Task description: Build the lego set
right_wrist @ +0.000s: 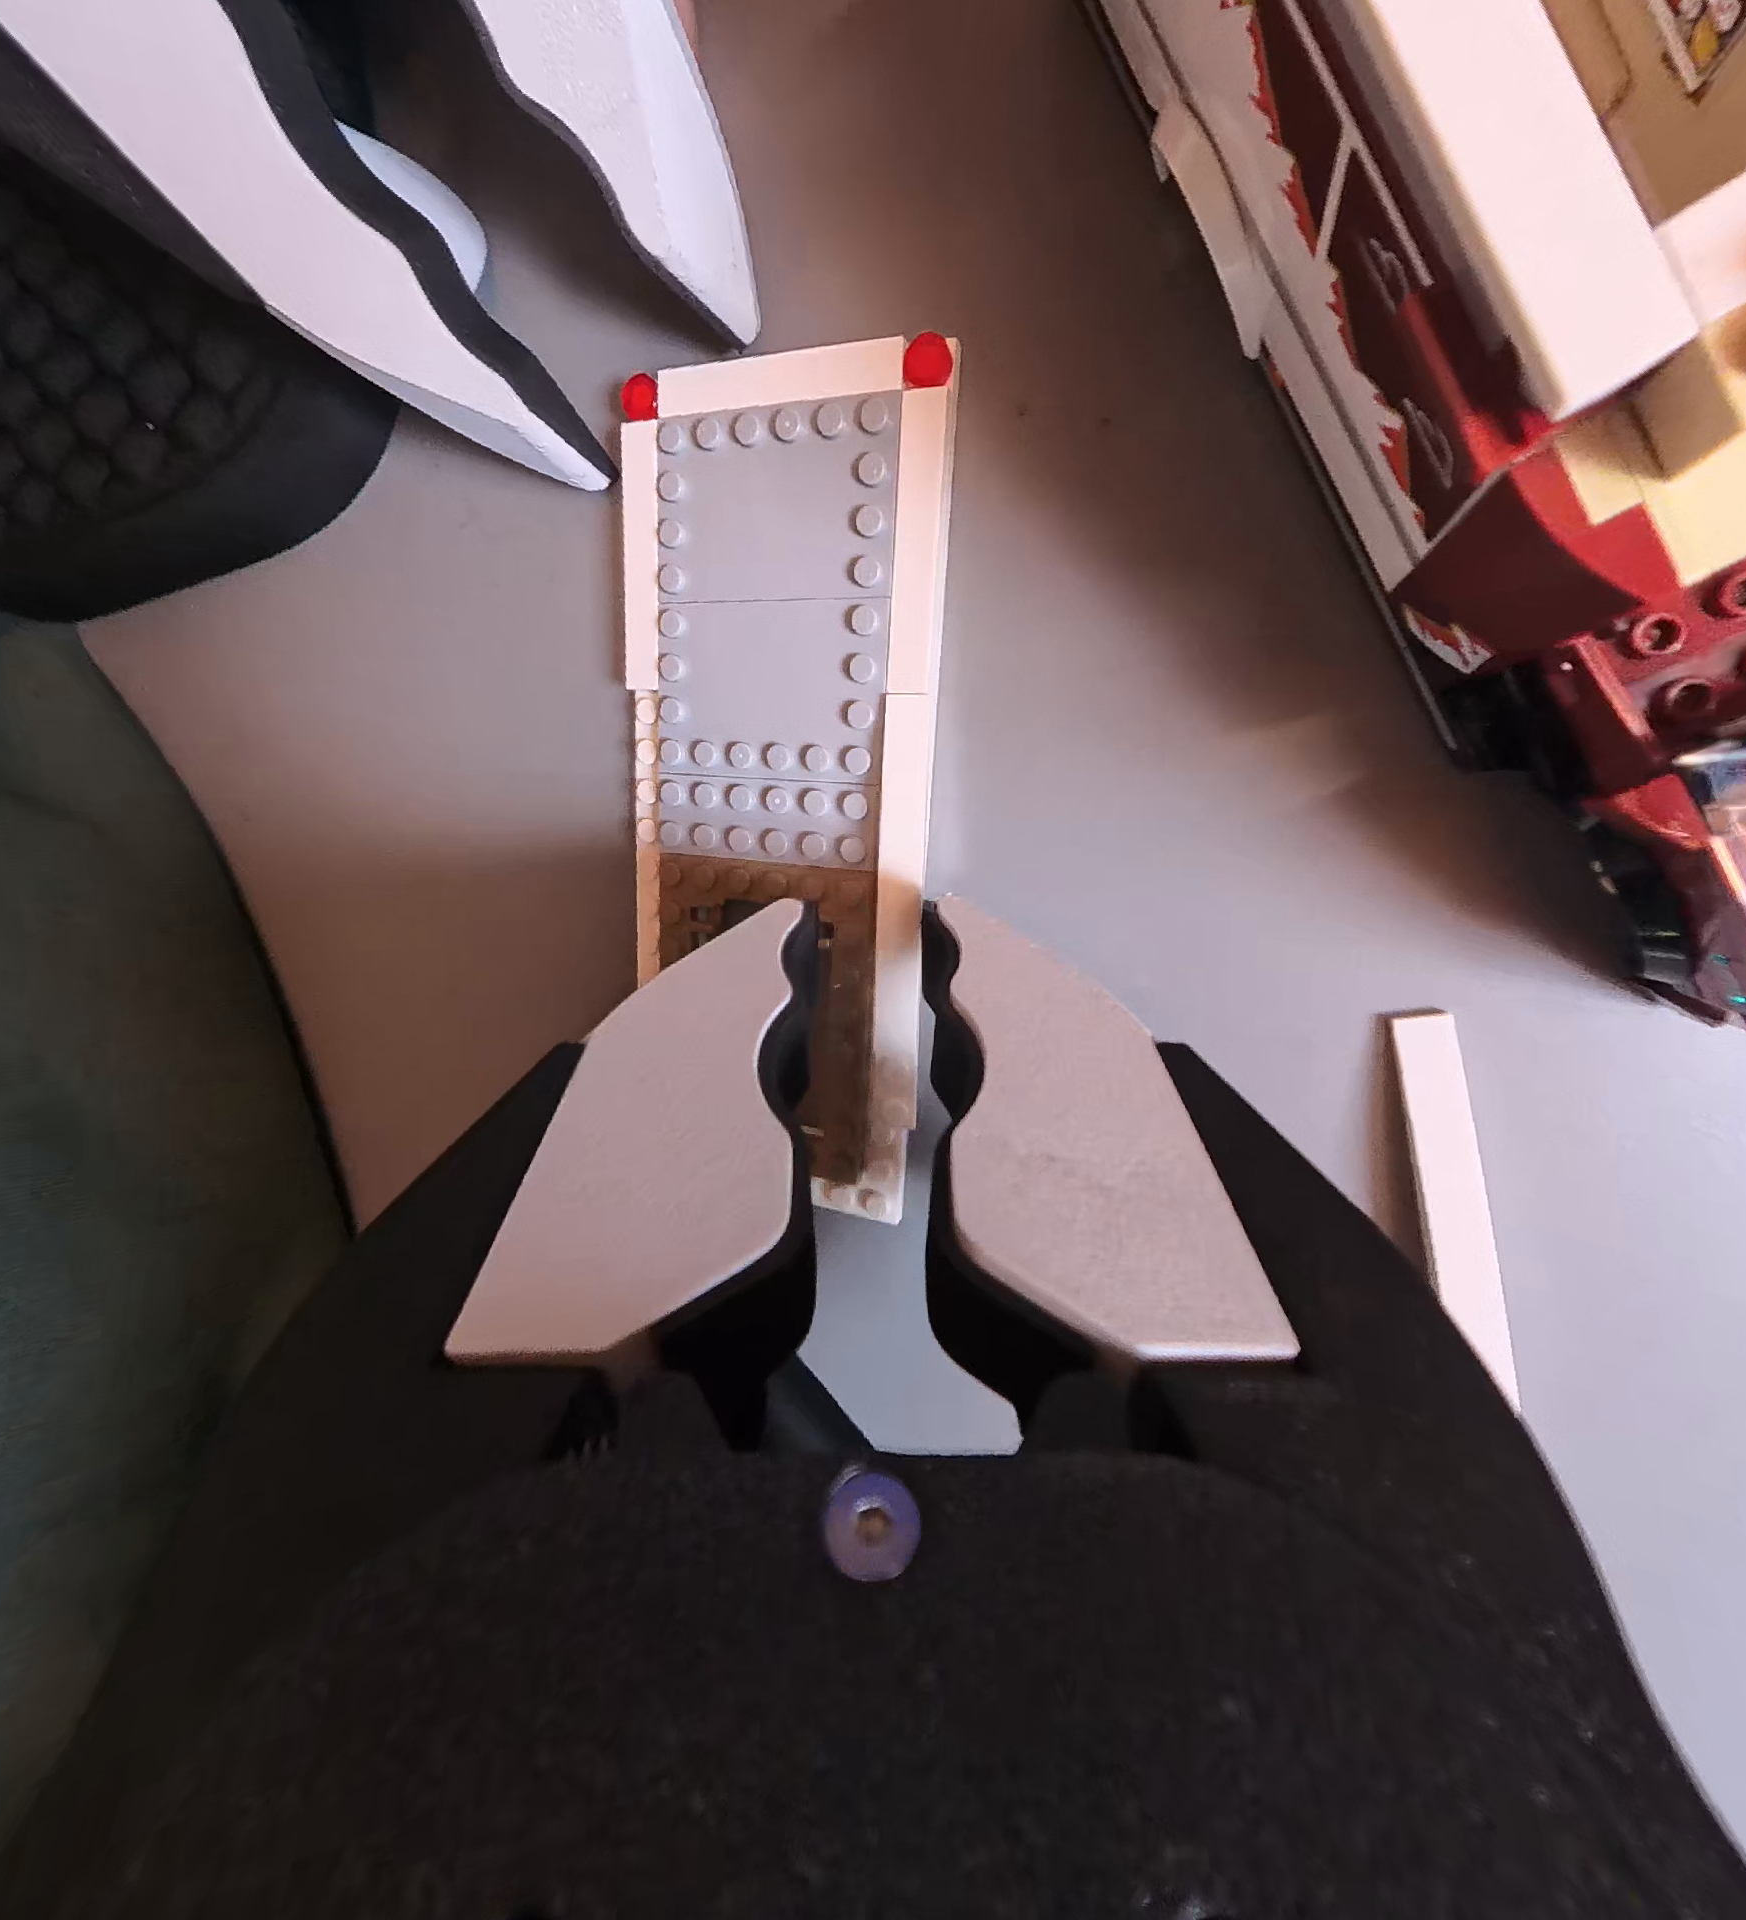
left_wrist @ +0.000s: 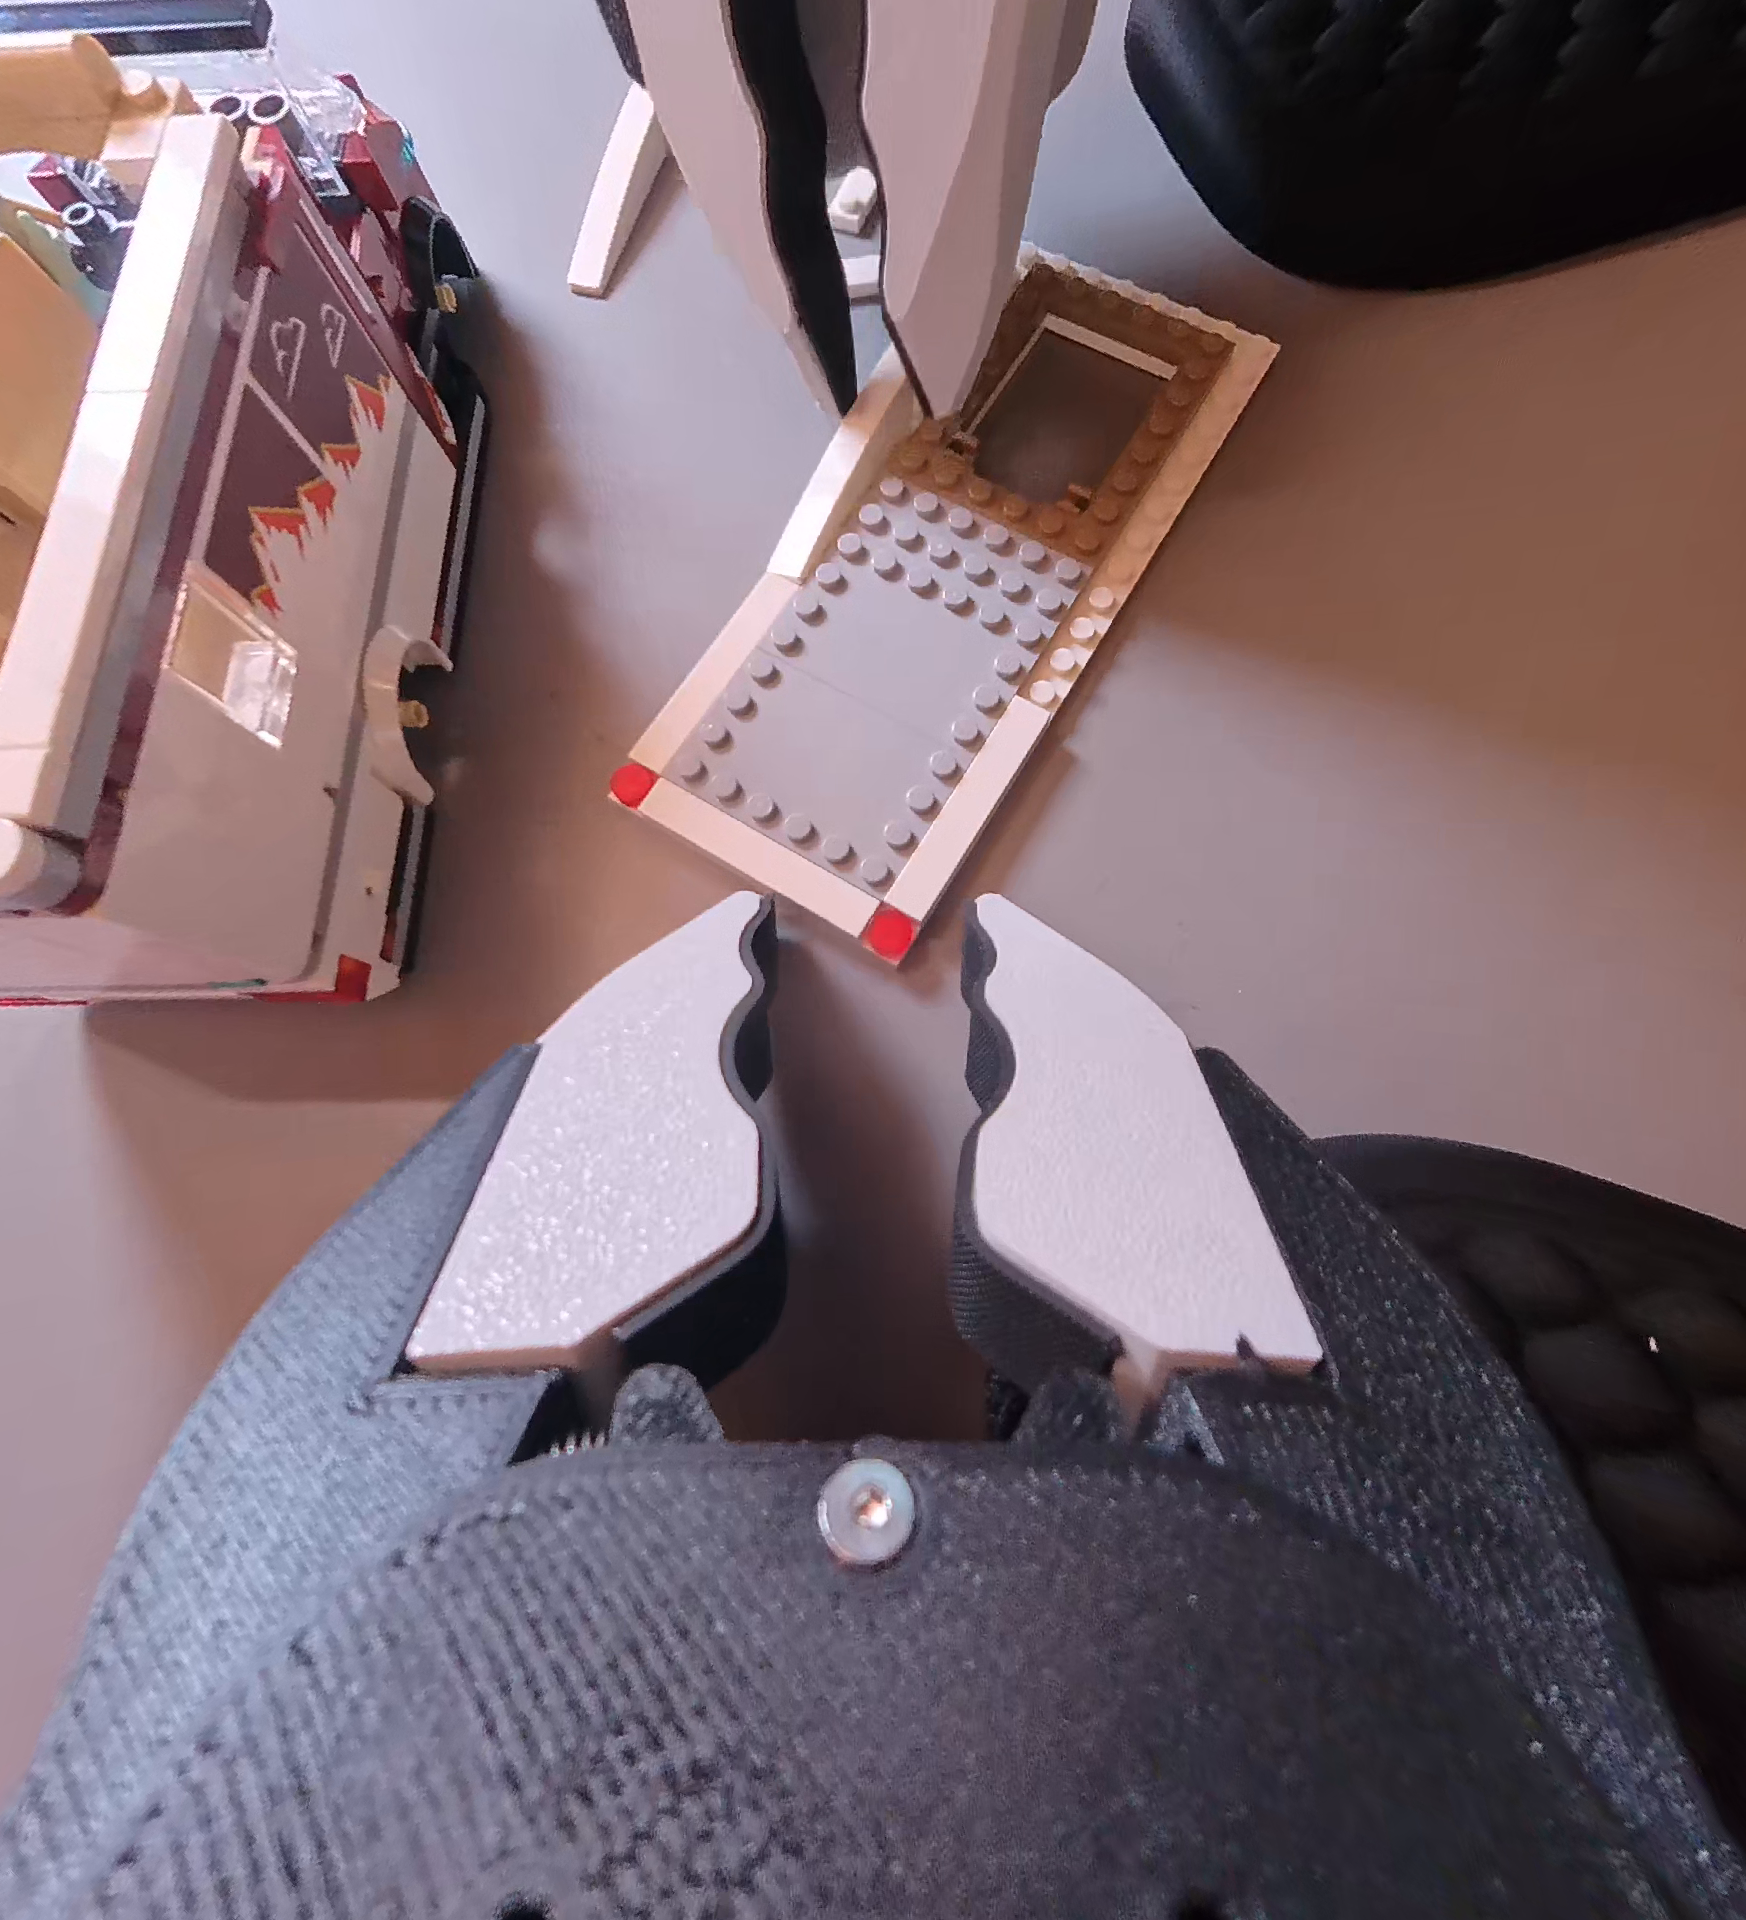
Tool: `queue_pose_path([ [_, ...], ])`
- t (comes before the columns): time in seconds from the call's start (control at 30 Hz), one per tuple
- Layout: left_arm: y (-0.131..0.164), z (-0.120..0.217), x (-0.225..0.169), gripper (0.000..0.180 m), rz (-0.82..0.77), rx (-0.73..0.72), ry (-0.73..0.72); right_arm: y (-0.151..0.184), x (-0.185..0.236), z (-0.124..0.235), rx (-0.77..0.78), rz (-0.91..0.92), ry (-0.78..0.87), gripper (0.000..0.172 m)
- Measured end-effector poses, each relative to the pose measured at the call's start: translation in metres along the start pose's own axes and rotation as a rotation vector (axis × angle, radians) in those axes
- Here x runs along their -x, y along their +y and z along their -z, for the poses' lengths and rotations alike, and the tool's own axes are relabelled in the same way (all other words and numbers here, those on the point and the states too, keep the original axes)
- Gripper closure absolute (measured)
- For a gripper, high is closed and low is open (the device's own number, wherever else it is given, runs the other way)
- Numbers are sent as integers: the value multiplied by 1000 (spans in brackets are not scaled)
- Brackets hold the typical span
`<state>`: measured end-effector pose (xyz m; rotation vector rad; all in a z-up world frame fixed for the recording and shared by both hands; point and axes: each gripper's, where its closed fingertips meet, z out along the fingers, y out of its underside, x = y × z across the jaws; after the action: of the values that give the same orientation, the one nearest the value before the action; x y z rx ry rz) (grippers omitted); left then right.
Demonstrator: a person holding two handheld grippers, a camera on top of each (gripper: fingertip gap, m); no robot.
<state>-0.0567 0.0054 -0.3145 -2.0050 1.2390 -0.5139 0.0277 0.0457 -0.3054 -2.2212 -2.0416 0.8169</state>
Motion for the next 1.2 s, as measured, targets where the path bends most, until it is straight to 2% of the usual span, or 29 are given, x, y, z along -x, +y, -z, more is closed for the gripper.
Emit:
queue_pose_path([
  [0.3, 0, 0, 1, 147, 4, -4, -1, 2, -2, 1, -28, 18, 31, 165],
  [0.8, -3, 1, -4, 144, 0, -13, 26, -4, -4, -1, -59, 8, -12, 170],
  [0.97, -35, 12, 3, 150, 72, -146, 51, -5, -3, -1, -86, 39, -15, 170],
  [1.1, -50, -10, 10, 152, -34, -41, 41, -6, -2, -2, -107, 59, -20, 169],
  [1.2, -59, -34, 11, 157, -71, 39, 103, -7, -2, -2, -127, 66, -34, 168],
])
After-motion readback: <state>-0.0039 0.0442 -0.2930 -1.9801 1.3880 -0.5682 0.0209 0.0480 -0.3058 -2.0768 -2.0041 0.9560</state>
